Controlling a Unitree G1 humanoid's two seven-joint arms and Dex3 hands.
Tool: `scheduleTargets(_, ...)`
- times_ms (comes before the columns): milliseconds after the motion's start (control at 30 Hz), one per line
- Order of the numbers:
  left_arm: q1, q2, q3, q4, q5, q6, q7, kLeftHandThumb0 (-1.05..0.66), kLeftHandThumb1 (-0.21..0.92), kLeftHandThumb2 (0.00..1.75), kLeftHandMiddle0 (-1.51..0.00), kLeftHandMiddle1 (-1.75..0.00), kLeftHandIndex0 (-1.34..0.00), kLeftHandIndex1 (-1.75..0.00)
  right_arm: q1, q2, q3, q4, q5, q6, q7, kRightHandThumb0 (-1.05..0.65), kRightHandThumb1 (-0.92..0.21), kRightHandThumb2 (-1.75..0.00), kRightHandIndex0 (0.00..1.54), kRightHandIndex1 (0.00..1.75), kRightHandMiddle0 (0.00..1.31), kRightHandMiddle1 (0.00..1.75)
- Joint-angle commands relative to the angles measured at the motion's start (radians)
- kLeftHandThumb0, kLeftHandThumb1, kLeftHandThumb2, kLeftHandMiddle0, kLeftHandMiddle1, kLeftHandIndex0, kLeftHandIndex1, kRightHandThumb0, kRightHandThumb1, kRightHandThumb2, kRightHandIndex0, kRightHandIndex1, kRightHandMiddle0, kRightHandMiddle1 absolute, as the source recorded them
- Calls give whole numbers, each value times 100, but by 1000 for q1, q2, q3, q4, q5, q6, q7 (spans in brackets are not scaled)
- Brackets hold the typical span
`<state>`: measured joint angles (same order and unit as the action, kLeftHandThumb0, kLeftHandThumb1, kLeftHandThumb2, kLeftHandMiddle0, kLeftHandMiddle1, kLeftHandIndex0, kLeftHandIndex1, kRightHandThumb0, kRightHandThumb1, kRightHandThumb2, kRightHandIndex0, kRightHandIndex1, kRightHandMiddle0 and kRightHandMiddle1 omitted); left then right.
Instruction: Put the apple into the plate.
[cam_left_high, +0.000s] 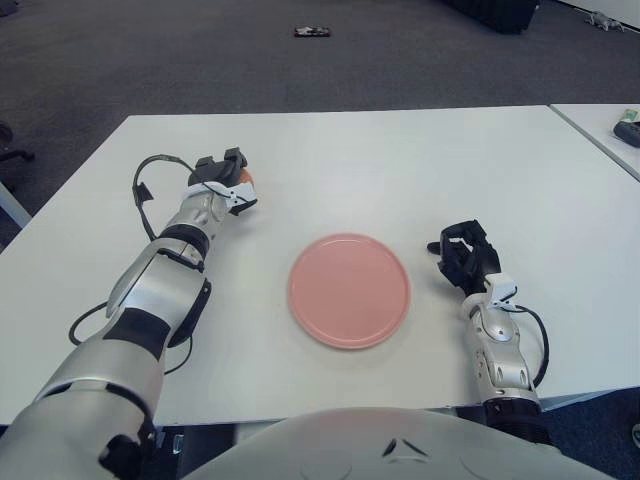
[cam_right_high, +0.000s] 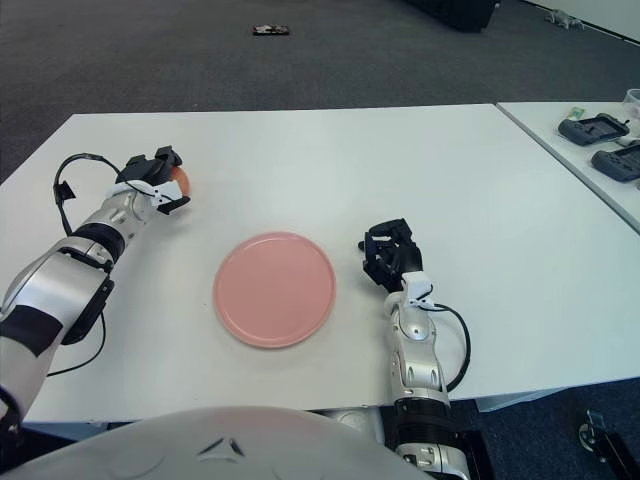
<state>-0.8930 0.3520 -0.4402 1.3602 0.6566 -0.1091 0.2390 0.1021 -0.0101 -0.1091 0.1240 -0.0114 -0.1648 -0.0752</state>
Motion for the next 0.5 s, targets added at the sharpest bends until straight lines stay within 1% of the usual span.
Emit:
scheduleTargets(0, 25, -11, -26, 20, 23, 10, -46, -51, 29, 124, -72, -174, -59, -174, 2, -4, 0, -10, 2, 12, 1, -36, -83, -65, 45, 120, 24, 175)
scheduleTargets(100, 24, -11, -29, 19, 23, 7, -47, -51, 25, 135, -82, -174, -65, -175, 2, -4, 0, -10, 4, 12, 4, -36, -84, -65, 45, 120, 24, 175)
scheduleTargets(200, 23, -11, -28, 19, 21, 4, -49, -51, 23, 140, -88, -175, -67, -175, 0, -5, 0, -9, 4, 11, 5, -36, -84, -64, 45, 120, 24, 175)
scheduleTargets(333, 21, -10, -24, 19, 18, -2, -54, -52, 21, 144, -92, -175, -69, -175, 0, -6, 1, -8, 4, 9, 7, -36, -84, -64, 45, 119, 24, 175)
scheduleTargets(367, 20, -10, -24, 18, 17, -2, -55, -33, 13, 152, -89, -171, -69, -175, 0, -7, 1, -8, 4, 9, 8, -36, -84, -64, 45, 119, 24, 175)
scheduleTargets(400, 20, -10, -24, 18, 17, -3, -58, -21, 8, 157, -87, -169, -68, -175, 0, -7, 1, -8, 4, 9, 8, -36, -84, -64, 45, 119, 24, 175)
scheduleTargets(467, 19, -9, -23, 18, 16, -4, -63, -11, 3, 161, -87, -166, -68, -175, -1, -7, 1, -7, 3, 10, 9, -36, -84, -64, 45, 119, 24, 175)
